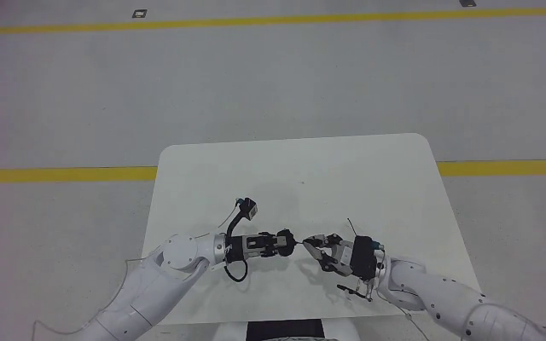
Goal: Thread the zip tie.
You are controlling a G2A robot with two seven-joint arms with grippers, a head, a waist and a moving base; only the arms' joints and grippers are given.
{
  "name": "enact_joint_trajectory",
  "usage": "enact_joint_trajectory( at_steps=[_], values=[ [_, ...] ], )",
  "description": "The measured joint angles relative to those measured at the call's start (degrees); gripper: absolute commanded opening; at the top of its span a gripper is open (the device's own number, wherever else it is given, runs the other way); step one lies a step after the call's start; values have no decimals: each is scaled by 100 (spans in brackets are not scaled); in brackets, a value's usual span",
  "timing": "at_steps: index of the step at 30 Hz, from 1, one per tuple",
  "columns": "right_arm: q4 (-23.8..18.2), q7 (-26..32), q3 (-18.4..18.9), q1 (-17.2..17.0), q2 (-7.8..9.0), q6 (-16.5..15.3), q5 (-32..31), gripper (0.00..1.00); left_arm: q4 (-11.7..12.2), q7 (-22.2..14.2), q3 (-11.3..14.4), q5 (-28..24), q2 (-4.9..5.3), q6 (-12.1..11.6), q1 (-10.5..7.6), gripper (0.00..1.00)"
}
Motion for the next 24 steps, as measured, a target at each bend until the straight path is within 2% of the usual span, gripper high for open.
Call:
enact_joint_trajectory(
  at_steps=[16, 24],
  values=[
    [-15, 158, -46, 46, -76, 0, -45, 0, 0, 0, 0, 0, 0, 0, 0, 0],
    [50, 236, 44, -3, -95, 0, -39, 0, 0, 0, 0, 0, 0, 0, 0, 0]
  ],
)
